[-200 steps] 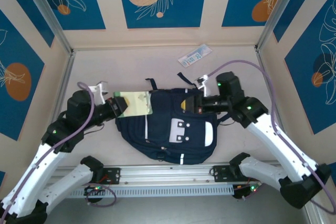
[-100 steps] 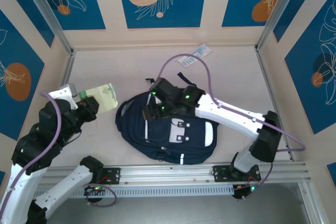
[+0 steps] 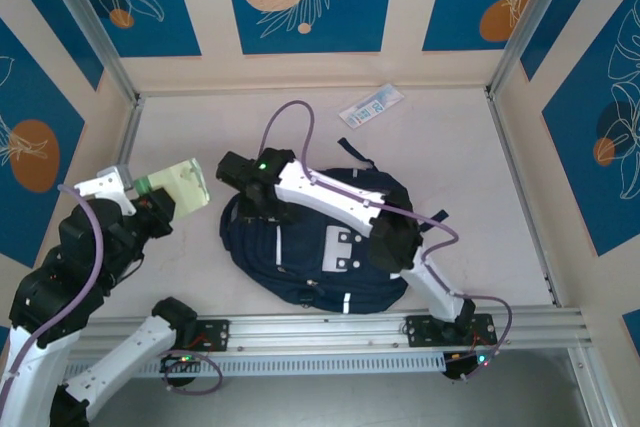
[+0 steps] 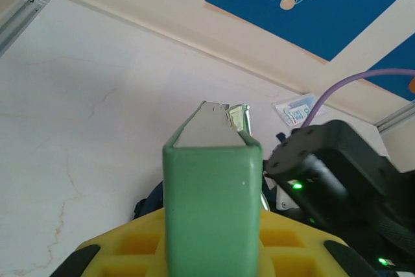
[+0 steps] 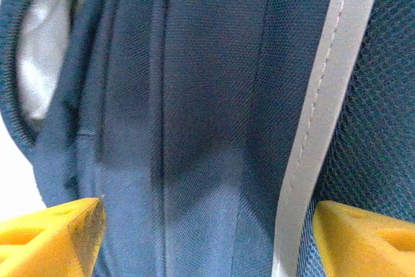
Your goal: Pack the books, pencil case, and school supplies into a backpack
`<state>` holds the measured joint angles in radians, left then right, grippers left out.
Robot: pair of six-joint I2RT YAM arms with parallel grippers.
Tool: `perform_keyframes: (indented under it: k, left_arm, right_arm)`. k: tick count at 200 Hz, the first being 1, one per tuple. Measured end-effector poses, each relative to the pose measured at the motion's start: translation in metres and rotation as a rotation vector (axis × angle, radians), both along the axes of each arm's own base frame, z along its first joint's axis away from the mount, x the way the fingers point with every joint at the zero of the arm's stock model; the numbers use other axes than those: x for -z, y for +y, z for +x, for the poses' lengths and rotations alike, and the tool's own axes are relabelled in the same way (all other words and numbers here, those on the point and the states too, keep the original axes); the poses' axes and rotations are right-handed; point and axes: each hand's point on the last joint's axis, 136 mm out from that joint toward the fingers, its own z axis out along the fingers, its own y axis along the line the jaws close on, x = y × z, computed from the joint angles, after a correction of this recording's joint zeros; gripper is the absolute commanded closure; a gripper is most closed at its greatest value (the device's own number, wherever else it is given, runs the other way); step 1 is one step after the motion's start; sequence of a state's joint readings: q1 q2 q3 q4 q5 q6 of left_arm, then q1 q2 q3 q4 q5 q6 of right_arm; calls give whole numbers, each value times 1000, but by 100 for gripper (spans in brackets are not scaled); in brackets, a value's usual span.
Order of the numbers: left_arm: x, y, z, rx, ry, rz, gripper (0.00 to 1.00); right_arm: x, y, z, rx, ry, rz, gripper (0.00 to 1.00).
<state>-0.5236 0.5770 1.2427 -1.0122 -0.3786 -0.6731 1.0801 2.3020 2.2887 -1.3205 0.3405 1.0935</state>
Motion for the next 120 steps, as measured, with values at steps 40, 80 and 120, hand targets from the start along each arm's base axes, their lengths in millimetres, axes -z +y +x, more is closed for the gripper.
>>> perform_keyframes:
  k: [40,80,120]
  left_arm:
    - [-1,6,-5,-16,-14,4,100]
    - [-1,11,-8,-31,-18,9,100]
    - [-1,11,-7,-33,-16,12,100]
  right_arm:
    - [12,-10,-2,32,22,-105,49]
    - [8,-4,-3,16,-3,-92,84]
    - [0,-2,-1,-73,-38,-102,100]
